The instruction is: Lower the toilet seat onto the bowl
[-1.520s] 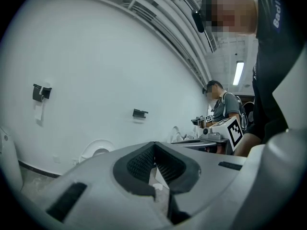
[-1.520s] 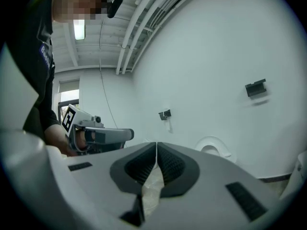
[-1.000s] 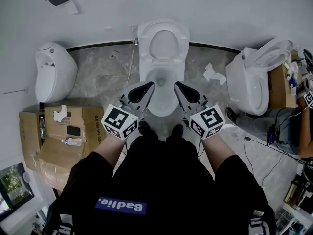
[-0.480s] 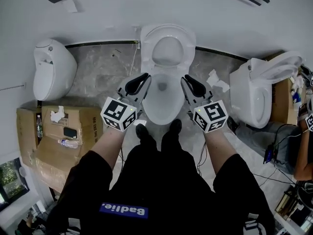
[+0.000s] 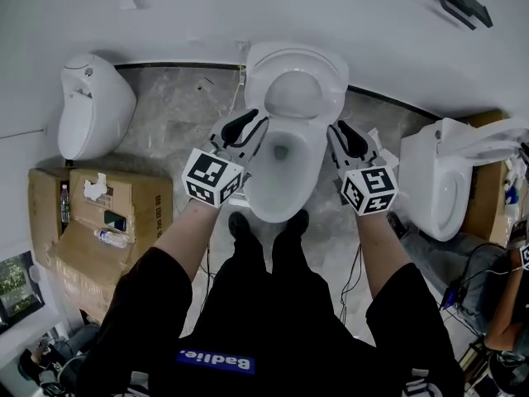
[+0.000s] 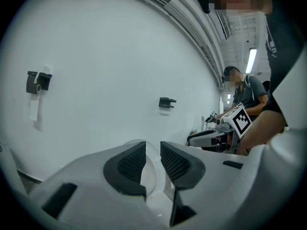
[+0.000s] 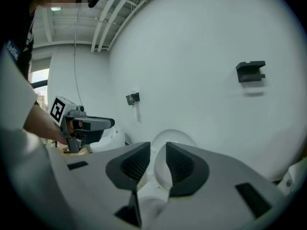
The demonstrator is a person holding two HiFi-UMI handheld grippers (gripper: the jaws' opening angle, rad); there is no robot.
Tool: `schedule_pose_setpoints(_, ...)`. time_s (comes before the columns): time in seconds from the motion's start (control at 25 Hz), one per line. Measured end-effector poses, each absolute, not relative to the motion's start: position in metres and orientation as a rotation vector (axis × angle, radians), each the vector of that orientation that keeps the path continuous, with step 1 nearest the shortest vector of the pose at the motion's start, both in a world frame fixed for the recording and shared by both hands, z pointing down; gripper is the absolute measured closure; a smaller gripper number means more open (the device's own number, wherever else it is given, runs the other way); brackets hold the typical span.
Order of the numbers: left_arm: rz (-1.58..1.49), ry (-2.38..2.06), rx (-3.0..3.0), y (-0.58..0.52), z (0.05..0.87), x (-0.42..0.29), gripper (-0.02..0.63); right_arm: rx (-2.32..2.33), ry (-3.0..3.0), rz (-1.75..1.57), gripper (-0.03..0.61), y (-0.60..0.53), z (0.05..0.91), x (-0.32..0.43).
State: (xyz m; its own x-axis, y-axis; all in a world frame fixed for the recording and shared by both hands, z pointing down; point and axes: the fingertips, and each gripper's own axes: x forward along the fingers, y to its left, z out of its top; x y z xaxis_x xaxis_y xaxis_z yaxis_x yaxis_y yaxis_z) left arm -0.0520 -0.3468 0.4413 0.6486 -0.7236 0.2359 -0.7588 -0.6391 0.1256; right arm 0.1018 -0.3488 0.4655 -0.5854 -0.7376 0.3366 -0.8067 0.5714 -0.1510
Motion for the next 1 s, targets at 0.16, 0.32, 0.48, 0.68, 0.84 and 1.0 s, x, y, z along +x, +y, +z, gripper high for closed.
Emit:
schedule_pose_setpoints(0.16, 0.284, -1.236, 2.660, -0.375, 0.457, -0.059, 0.529, 1.282, -2.531, 0.401, 0.485, -0.372, 0.487, 0.104)
schedule_pose_setpoints(0.32, 0.322, -1.267, 2.649, -0.399, 0.474, -0.068, 0.528, 1.293, -2.494, 0.394, 0.471, -0.395, 0.504, 0.109)
schedule_pose_setpoints(0.48, 0.394, -1.279, 2.646, -0.422, 0.491, -0.073, 0.528, 1.275, -2.438, 0.329, 0.471, -0.421, 0.519, 0.114)
schedule_pose_setpoints(0.68, 0.490, -1.271, 2.671, -0.449, 0.511, -0.071, 0.528, 1.259, -2.367, 0.239, 0.471, -0.454, 0.537, 0.122)
schedule_pose_setpoints(0.84, 0.568, -1.270, 2.697, -0.474, 0.528, -0.064, 0.528, 1.231, -2.340, 0.186, 0.471, -0.477, 0.549, 0.126)
schedule_pose_setpoints(1.0, 0.633, -1.278, 2.719, -0.494, 0.542, -0.063, 0.528, 1.206, -2.306, 0.127, 0.471, -0.493, 0.563, 0.127)
